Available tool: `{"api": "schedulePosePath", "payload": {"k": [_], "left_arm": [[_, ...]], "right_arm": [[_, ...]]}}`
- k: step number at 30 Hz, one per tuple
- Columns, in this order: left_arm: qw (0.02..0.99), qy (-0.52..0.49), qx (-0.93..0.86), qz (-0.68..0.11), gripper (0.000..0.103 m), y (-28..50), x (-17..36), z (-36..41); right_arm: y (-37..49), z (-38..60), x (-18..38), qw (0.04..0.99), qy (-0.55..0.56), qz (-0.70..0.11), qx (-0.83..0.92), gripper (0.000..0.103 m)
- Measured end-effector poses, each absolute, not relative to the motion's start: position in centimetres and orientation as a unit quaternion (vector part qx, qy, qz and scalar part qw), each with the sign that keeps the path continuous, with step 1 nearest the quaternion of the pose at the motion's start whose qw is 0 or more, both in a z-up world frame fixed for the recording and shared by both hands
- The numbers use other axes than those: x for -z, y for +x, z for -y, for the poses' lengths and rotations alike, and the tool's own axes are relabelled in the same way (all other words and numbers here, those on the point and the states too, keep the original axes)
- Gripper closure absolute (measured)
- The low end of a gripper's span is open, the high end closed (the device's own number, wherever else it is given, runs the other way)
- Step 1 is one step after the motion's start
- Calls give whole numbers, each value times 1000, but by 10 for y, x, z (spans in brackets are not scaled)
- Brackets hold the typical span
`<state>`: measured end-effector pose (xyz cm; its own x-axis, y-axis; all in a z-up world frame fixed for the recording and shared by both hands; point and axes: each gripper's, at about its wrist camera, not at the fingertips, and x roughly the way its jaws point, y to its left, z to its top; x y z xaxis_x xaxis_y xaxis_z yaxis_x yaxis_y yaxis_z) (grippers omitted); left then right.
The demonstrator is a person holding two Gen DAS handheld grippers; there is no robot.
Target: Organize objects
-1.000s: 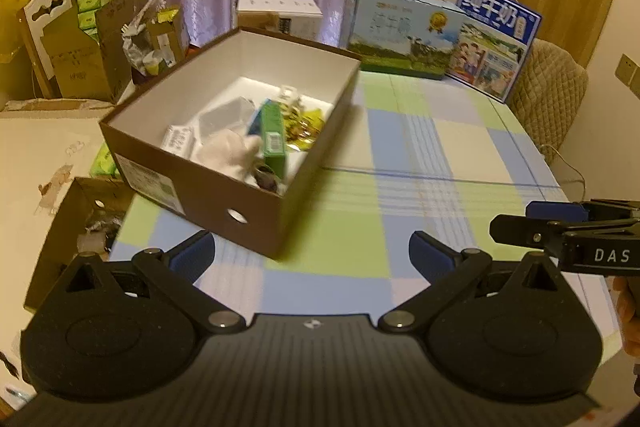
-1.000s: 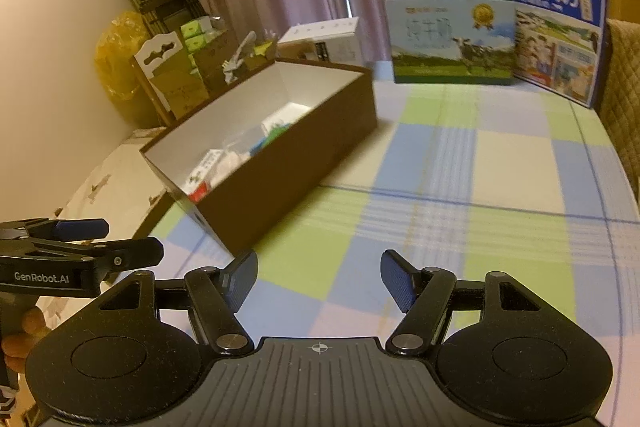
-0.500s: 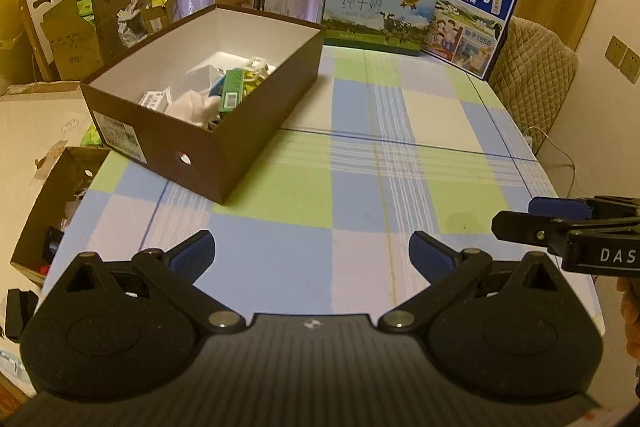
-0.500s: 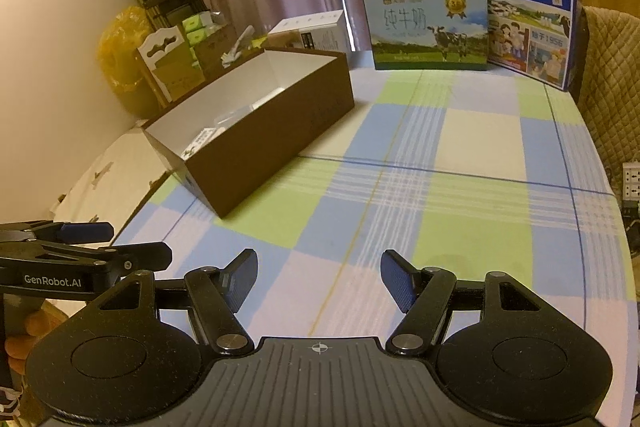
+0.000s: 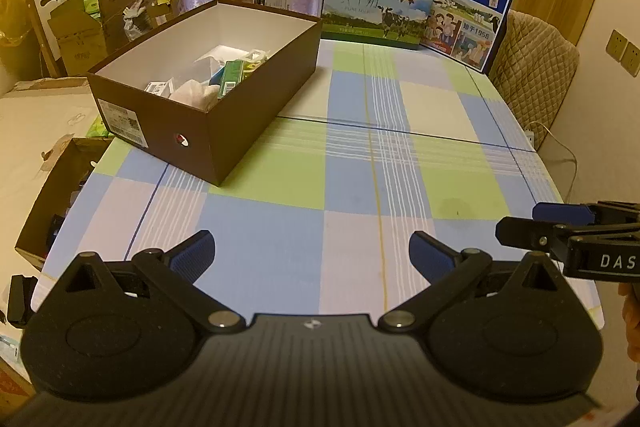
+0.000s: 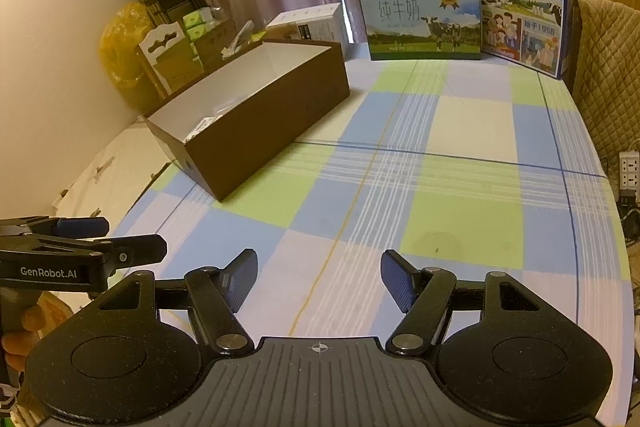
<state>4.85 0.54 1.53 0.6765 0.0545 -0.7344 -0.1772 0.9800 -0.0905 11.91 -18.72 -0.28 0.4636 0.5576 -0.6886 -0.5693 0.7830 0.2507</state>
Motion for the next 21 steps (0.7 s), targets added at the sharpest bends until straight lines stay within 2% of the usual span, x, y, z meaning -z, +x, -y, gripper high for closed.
{"api": "schedulePosePath", "payload": {"k": [21], "left_arm": [[915,-70,-58,-392,1,54,-18,10]], "right_arm": [[126,203,3,857,-4,-398,-328,38]]}}
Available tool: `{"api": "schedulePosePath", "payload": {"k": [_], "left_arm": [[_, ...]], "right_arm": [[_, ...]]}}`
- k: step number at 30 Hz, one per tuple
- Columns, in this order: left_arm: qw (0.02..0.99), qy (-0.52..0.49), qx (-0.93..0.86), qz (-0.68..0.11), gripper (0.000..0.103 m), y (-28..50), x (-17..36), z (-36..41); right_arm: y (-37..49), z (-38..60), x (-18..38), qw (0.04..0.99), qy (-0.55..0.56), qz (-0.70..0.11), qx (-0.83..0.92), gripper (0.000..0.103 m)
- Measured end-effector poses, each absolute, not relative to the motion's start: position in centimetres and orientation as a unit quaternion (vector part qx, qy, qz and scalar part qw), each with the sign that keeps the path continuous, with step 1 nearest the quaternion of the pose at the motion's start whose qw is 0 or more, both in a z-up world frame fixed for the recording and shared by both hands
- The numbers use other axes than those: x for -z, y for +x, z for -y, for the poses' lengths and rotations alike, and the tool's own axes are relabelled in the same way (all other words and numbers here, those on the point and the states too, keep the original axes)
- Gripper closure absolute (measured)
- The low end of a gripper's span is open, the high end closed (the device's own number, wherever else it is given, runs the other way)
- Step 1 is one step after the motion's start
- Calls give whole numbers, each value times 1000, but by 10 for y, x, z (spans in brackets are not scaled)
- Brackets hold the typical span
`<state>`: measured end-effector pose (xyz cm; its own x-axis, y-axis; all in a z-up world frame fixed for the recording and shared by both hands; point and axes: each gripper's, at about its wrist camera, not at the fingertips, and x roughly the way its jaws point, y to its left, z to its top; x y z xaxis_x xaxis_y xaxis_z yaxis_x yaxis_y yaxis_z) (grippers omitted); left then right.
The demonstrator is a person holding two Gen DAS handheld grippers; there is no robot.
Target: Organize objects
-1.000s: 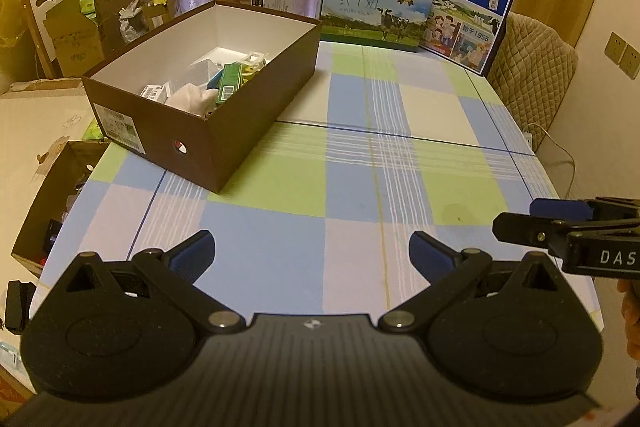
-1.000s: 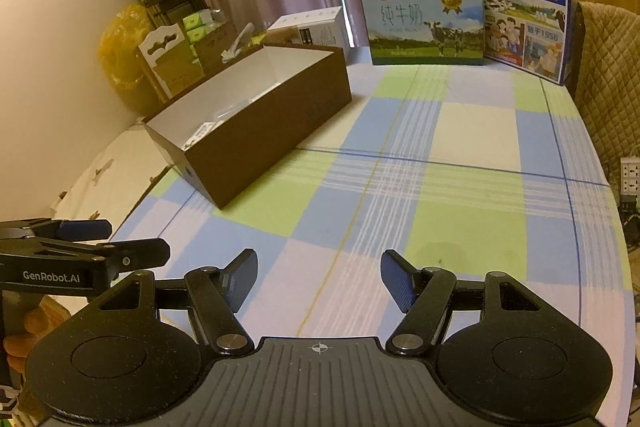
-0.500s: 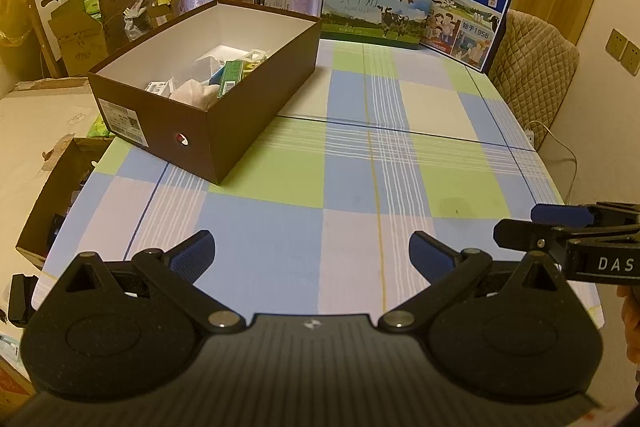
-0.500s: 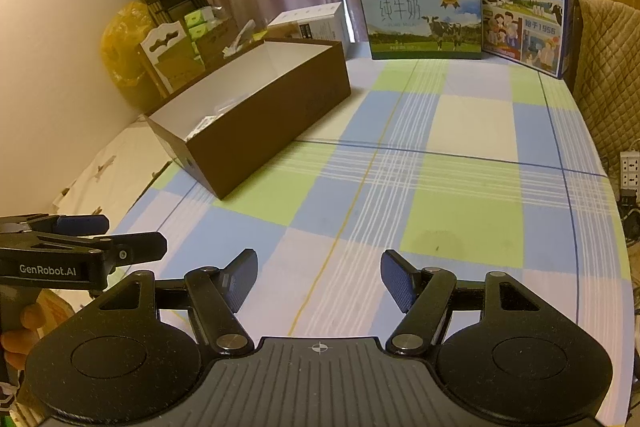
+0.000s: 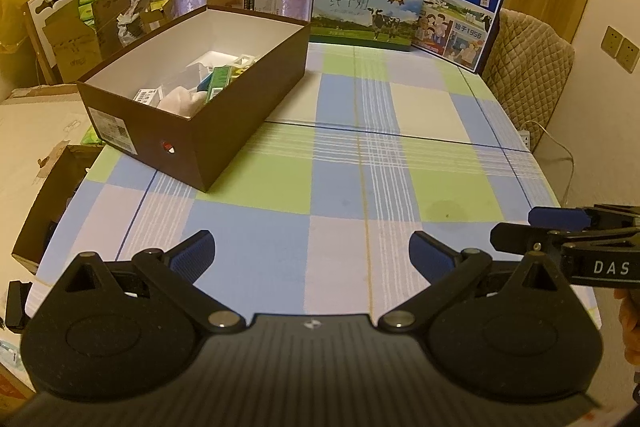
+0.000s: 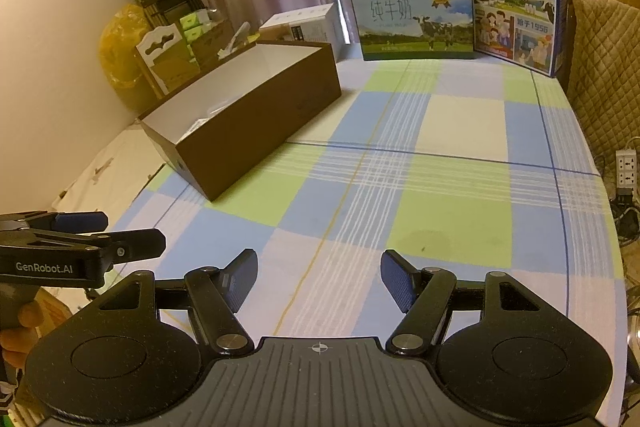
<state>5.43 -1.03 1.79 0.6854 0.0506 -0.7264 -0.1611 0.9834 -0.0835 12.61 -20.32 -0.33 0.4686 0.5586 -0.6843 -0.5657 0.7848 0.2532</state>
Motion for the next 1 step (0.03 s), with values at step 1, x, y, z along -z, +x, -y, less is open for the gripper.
{"api": "schedulePosePath", "payload": {"k": [1], "left_arm": [[915,-70,-59,-392,1,55,-18,11]], "right_arm": [[126,204,3,857,-4,-397,-329,38]]}}
